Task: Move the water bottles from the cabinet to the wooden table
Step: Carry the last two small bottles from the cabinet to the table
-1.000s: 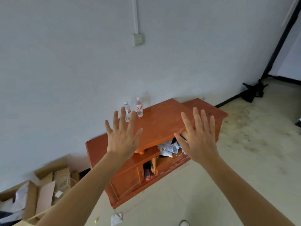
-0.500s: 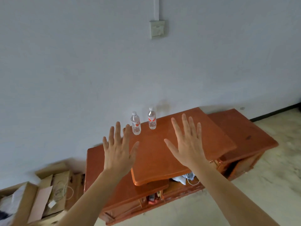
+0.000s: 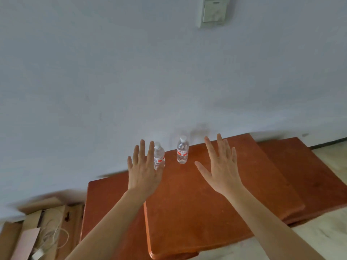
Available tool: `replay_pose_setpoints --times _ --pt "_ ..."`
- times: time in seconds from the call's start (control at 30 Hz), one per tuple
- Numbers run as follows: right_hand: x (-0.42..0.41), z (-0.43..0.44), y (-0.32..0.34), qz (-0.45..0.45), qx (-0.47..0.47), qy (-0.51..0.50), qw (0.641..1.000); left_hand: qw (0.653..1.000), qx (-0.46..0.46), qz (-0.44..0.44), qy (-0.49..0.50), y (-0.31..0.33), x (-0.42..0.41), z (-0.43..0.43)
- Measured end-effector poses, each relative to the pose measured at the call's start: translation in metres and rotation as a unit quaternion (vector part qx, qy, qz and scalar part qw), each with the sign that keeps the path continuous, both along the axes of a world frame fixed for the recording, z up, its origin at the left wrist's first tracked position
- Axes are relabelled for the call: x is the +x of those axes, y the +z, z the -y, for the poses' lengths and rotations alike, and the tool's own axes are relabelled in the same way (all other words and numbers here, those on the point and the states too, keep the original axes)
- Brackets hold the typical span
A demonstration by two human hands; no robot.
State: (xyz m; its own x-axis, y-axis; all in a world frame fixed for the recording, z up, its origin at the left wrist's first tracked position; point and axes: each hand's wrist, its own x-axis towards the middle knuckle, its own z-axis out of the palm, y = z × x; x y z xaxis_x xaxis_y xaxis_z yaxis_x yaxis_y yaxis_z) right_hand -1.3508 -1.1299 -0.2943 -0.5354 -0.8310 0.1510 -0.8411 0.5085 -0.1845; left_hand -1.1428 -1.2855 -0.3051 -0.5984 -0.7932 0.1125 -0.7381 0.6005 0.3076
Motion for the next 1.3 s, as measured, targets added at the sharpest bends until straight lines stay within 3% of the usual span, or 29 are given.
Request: replay_pose_setpoints --times 0.2,0.33,0.47,0.67,0.73,0.9,1.13,1.3 --pt "-0.05 0.056 -0.067 0.103 -0.03 0.007 0.994 0.996 0.062 -0.054 0.037 -0.062 -0.048 0.042" --pt "-0.074 0.093 -0.145 0.216 -0.049 0.025 0.975 0.978 0.118 -0.126 0.121 -0.124 -0.076 0.053" --pt "-0.083 0.123 -0.218 0.332 -0.12 0.037 0.935 0.942 0.162 -0.196 0.217 -0.183 -0.097 0.062" --pt "-0.09 0.169 -0.278 0.445 -0.223 0.021 0.867 0.925 0.147 -0.246 0.25 -0.247 -0.118 0.092" --pt "-0.093 0.177 -0.291 0.437 -0.241 0.054 0.865 0.923 0.151 -0.253 0.248 -0.263 -0.118 0.099" --pt "-0.1 0.18 -0.303 0.331 -0.239 0.11 0.906 0.921 0.138 -0.272 0.244 -0.281 -0.111 0.098" --pt "-0.09 0.173 -0.283 0.326 -0.226 0.094 0.913 0.919 0.125 -0.274 0.254 -0.27 -0.108 0.087" --pt "-0.063 0.104 -0.274 0.336 -0.198 0.097 0.916 0.917 0.159 -0.246 0.271 -0.256 -0.076 0.013"
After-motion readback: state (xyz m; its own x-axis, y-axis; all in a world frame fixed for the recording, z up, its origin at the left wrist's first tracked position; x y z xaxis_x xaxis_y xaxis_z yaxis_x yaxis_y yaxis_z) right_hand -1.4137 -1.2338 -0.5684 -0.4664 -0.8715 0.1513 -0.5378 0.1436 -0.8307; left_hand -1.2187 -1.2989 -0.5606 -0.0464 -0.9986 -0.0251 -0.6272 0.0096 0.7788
